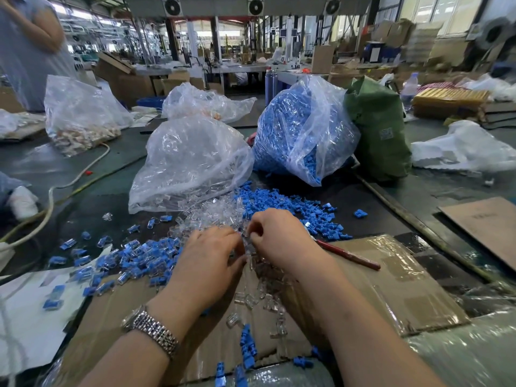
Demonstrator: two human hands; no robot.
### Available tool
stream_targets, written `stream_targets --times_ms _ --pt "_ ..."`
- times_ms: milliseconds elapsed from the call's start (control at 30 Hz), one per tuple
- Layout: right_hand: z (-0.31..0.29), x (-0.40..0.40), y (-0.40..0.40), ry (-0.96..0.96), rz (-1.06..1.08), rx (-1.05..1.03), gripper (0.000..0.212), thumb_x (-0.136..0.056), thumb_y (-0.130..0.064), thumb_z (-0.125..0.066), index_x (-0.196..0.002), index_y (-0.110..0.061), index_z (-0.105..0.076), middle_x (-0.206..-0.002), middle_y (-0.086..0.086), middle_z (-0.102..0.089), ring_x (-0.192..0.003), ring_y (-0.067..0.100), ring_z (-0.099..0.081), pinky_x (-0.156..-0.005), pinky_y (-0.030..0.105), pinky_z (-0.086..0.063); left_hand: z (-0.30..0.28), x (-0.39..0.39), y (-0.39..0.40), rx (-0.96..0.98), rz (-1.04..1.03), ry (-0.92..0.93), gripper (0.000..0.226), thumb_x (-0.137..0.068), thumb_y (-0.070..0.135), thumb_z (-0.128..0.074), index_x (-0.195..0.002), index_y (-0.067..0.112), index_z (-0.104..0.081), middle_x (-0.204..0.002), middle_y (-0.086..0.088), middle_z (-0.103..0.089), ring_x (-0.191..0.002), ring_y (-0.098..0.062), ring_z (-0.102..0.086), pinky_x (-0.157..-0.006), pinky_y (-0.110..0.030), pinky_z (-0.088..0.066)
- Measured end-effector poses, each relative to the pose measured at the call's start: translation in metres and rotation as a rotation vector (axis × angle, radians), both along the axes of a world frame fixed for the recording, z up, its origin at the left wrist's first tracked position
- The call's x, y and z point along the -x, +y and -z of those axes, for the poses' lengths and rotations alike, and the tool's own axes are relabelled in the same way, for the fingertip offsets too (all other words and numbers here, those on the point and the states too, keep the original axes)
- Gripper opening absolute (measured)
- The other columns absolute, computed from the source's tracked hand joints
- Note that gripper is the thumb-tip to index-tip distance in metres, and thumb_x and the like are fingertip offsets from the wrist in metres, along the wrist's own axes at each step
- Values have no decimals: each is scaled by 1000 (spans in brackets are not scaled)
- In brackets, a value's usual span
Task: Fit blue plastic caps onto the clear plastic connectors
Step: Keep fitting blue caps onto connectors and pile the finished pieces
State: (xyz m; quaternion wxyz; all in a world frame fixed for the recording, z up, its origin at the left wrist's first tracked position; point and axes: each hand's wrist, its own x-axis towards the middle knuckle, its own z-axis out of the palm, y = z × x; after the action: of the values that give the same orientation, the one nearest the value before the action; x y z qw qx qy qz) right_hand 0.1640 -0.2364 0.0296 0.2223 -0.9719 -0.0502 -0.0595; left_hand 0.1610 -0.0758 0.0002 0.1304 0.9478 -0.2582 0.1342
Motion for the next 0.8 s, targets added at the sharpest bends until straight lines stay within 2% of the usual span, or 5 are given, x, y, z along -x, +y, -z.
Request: stream_targets --times_ms 300,400,533,633,800 --pt "-3 5 -15 -13 73 -356 4 -87 -16 -66 -85 -18 -68 -84 -3 -70 -82 16 -66 -77 36 -58 -5 -1 5 103 -33 62 20 -96 33 -66 -115 37 -66 -104 23 -61 -102 0 -56 -102 -33 -35" --pt "-7 6 -18 85 34 -620 7 -90 -11 -69 -85 -16 -68 -77 2 -76 -80 24 -74 -77 40 -60 -11 0 6 459 -25 182 25 -89 17 -76 -108 31 -67 -91 16 -70 -84 2 -66 -84 -16 -51" --pt "-7 9 -17 129 -93 -822 4 -93 -12 -71 -90 -13 -70 -75 2 -72 -70 15 -70 -72 29 -57 -20 0 11 981 -7 507 33 -80 4 -79 -106 21 -68 -92 4 -74 -86 -12 -74 -72 -17 -57" --pt "-8 10 -16 108 -143 -817 2 -94 -10 -69 -93 -10 -70 -78 3 -71 -71 10 -66 -69 21 -51 -21 1 12 1150 16 628 40 -69 13 -79 -108 15 -69 -95 2 -75 -91 -19 -74 -78 -28 -59" --pt "-8 12 -12 58 -178 -833 2 -94 -10 -70 -95 -9 -71 -91 13 -74 -84 18 -68 -90 36 -57 -21 1 11 1312 57 718 40 -65 10 -78 -104 7 -68 -92 -1 -75 -90 -22 -74 -76 -26 -60"
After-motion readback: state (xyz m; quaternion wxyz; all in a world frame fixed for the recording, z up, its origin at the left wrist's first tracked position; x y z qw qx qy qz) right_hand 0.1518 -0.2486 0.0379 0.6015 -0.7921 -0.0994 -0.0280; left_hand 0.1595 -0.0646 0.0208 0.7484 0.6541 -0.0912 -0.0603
